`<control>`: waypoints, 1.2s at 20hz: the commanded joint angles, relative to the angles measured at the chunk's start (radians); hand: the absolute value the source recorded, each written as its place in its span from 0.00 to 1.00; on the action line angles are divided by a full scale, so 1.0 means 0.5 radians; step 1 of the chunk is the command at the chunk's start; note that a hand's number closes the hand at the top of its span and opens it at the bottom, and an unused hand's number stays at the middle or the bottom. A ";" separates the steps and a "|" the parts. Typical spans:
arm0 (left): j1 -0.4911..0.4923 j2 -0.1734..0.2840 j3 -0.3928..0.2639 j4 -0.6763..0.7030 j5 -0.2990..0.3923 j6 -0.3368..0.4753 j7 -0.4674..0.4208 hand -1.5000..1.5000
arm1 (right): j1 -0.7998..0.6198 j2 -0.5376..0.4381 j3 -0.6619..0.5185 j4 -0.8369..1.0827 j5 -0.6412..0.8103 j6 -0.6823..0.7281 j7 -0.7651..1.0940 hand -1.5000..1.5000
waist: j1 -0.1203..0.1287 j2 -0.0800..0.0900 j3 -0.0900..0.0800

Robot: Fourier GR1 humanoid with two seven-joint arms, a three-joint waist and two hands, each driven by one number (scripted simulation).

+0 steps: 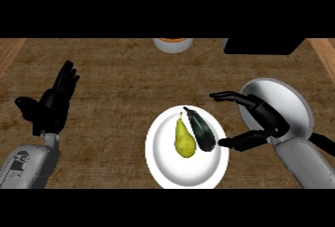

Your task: Pick the pear from the plate and place it in the pan

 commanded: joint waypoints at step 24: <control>0.083 -0.089 0.107 -0.050 -0.056 -0.099 -0.008 0.50 | -0.695 -0.015 -0.014 -0.687 0.267 0.781 1.140 0.00 | -0.038 -0.014 -0.005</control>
